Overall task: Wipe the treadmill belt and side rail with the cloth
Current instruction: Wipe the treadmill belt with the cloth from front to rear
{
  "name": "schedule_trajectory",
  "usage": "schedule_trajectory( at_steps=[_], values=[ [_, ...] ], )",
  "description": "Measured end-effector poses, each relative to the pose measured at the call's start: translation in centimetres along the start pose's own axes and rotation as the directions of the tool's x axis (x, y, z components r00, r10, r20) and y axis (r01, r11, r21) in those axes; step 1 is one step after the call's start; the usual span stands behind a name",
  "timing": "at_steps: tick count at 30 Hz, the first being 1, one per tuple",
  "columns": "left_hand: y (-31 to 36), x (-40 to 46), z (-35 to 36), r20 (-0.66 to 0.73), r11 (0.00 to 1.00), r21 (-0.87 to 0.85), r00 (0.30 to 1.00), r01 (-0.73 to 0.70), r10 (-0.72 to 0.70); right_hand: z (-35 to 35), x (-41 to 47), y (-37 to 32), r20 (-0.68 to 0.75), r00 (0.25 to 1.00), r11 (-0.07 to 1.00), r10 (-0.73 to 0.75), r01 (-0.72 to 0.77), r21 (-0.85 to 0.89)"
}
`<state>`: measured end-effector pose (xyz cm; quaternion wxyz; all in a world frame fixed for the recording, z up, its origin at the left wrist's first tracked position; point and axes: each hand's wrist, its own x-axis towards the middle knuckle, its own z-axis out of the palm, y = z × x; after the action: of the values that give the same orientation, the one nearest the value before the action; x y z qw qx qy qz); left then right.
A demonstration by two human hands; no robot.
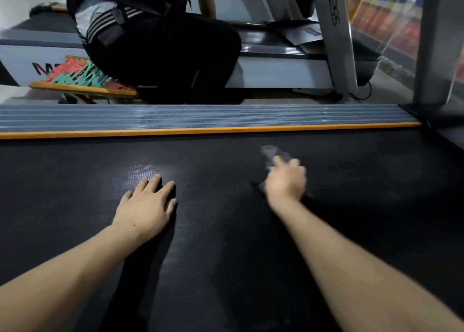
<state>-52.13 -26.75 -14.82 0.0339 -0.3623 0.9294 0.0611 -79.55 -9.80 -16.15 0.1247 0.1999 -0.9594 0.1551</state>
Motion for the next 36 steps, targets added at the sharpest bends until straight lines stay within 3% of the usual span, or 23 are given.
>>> schedule_trajectory(
  at_steps=[2,4,7,10,13,17,19,22,25,27,29,32,36],
  values=[
    [0.2,0.1,0.1,0.014,1.0,-0.006,1.0,0.011,-0.011,0.7,-4.2,-5.8,-0.022,0.986,0.981,-0.167,0.168,0.098],
    [0.4,0.2,0.3,0.0,1.0,-0.003,1.0,0.012,-0.012,1.1,-8.4,-10.3,0.005,0.917,0.898,-0.399,0.39,0.201],
    [0.5,-0.1,0.2,0.002,1.0,-0.006,1.0,0.007,-0.007,0.3,-8.9,-10.5,0.062,0.81,0.78,-0.583,0.536,0.323],
    [0.1,-0.8,0.1,0.0,0.999,0.011,1.0,-0.031,0.031,-0.4,-5.2,-4.6,0.086,0.875,0.861,-0.477,0.446,0.244],
    [-0.2,-1.5,-0.3,0.013,0.999,-0.001,0.998,-0.055,0.055,-1.9,-0.7,3.1,0.084,0.987,0.986,-0.137,0.127,0.108],
    [-0.3,-2.1,0.2,0.041,0.998,-0.04,0.998,-0.05,0.052,-1.8,-0.8,4.0,0.053,0.99,0.98,0.133,-0.139,0.143],
    [-0.3,-2.2,0.2,0.049,0.998,-0.033,0.997,-0.052,0.054,-1.0,-3.6,-0.1,0.016,0.997,0.989,0.075,-0.077,0.128],
    [-0.3,-1.8,-0.4,0.038,0.998,-0.051,0.999,-0.029,0.031,0.1,-8.9,-8.1,-0.033,0.977,0.964,-0.21,0.212,0.163],
    [0.0,-1.5,-0.3,0.034,0.999,-0.052,0.999,-0.004,0.006,0.0,-12.1,-11.9,0.002,0.88,0.846,-0.475,0.456,0.278],
    [0.1,-1.5,0.1,0.032,0.999,-0.031,0.999,-0.02,0.021,-0.1,-10.5,-10.0,0.021,0.828,0.793,-0.56,0.529,0.301],
    [0.0,-1.7,0.3,0.031,0.999,-0.016,0.999,-0.042,0.043,0.0,-7.5,-5.8,0.034,0.852,0.832,-0.523,0.501,0.239],
    [0.1,-2.1,0.4,0.038,0.998,-0.003,0.997,-0.062,0.062,-1.0,-2.6,2.6,0.03,0.97,0.963,-0.241,0.236,0.128],
    [0.2,-2.3,0.3,0.054,0.998,-0.015,0.997,-0.056,0.057,-2.3,-1.3,6.8,0.007,1.0,0.999,0.012,-0.012,0.051]
  ],
)
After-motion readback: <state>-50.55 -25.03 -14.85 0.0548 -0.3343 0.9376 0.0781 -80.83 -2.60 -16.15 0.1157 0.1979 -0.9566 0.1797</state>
